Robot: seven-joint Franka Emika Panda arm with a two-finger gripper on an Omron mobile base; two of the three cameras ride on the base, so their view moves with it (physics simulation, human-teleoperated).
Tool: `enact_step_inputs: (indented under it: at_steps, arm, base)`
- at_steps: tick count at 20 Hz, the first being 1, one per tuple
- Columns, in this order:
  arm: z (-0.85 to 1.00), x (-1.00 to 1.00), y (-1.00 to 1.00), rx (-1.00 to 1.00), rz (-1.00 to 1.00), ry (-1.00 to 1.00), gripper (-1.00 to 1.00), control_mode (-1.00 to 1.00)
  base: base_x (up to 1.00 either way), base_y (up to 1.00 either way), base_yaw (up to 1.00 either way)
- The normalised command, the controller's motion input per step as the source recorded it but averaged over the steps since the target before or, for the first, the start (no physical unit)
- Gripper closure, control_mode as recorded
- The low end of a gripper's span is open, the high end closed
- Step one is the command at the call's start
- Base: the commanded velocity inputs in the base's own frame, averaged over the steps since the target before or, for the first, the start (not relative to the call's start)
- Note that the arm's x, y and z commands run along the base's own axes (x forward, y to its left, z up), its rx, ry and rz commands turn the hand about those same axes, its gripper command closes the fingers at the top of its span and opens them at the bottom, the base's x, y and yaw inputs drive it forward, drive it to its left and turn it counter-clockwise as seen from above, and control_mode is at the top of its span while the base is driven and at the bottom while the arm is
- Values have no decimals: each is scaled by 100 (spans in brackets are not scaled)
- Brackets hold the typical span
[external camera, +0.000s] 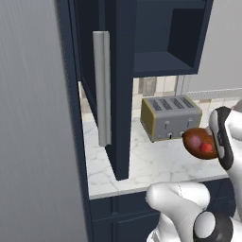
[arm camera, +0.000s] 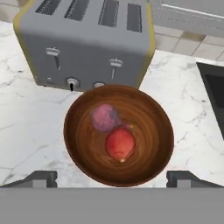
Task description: Pick the onions from the cabinet and place them in one bowl. Pick the garlic from the sink and place it in the other bowl.
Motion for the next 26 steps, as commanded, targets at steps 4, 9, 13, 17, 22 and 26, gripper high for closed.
enact_step_inputs:
  at_steps: [4,9,13,17,22,26]
  arm:
    - [13,-2,20,9,-34,-10,-100,-100]
    - [12,-6,32,7,-25,21,-100,-100]
    - [7,-15,27,13,-21,18,-100,-100]
    - [-1,0,0,1,1,2,-100,-100]
    - [0,0,0,0,0,0,-100,-100]
    - [0,0,0,0,0,0,-100,100]
  base:
    - [0,0,0]
    - [0,0,0]
    - [0,0,0]
    - [0,0,0]
    - [0,0,0]
    - [-4,-14,0]
